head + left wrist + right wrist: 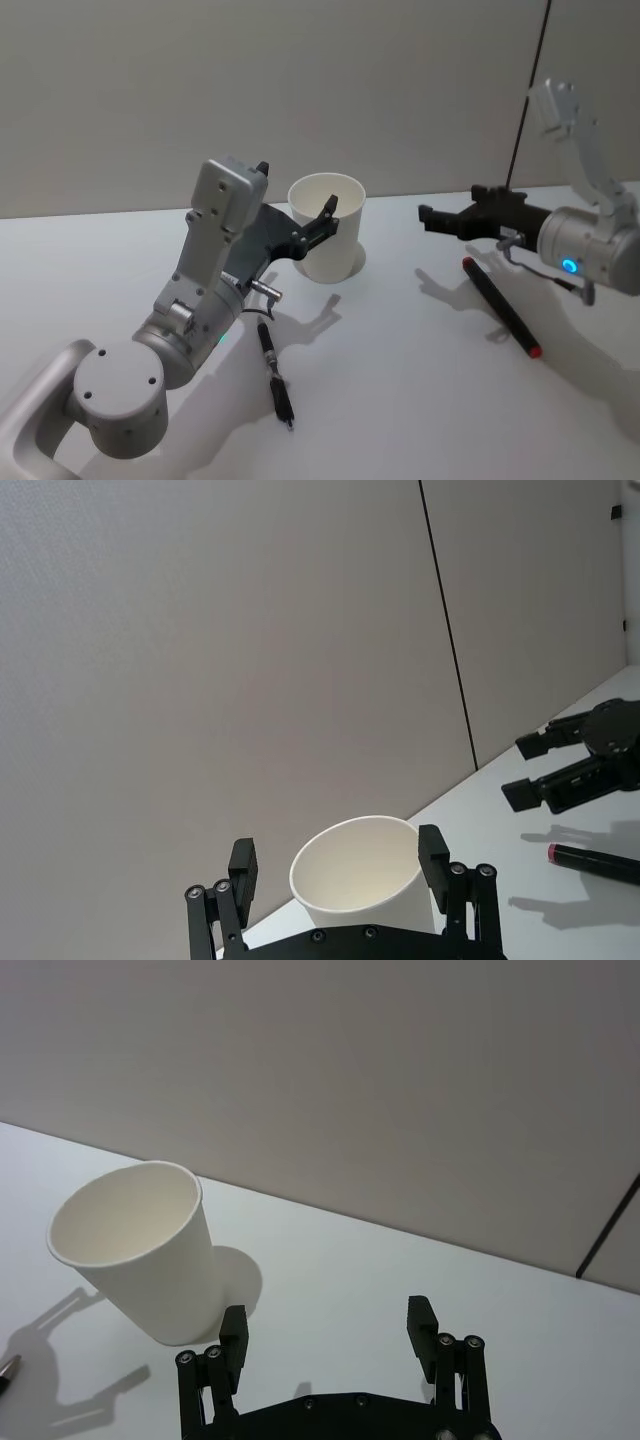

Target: Place the pen into the pen holder.

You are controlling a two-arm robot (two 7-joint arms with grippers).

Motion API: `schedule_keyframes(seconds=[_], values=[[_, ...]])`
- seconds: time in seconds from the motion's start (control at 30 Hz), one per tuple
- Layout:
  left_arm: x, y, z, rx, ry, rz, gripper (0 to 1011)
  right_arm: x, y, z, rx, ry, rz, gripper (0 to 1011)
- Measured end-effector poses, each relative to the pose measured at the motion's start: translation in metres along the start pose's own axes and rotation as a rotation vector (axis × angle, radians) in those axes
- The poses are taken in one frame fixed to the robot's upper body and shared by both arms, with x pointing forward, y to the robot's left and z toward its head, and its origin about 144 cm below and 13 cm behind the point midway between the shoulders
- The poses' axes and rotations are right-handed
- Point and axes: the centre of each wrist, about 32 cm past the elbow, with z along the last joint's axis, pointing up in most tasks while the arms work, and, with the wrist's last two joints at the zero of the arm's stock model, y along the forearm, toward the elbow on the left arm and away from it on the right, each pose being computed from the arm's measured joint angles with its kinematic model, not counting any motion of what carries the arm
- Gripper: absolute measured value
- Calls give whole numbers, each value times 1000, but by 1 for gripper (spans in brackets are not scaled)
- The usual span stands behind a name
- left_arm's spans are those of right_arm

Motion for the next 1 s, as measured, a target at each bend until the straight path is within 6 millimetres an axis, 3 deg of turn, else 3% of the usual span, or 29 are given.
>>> schedule_keyframes(seconds=[0.33, 1.0], values=[[0, 0, 0, 0, 0, 0, 1001, 3, -14, 6, -11, -18, -61, 1002], [0, 0, 0, 0, 0, 0, 1001, 12, -9, -17, -103, 6, -121, 1002]])
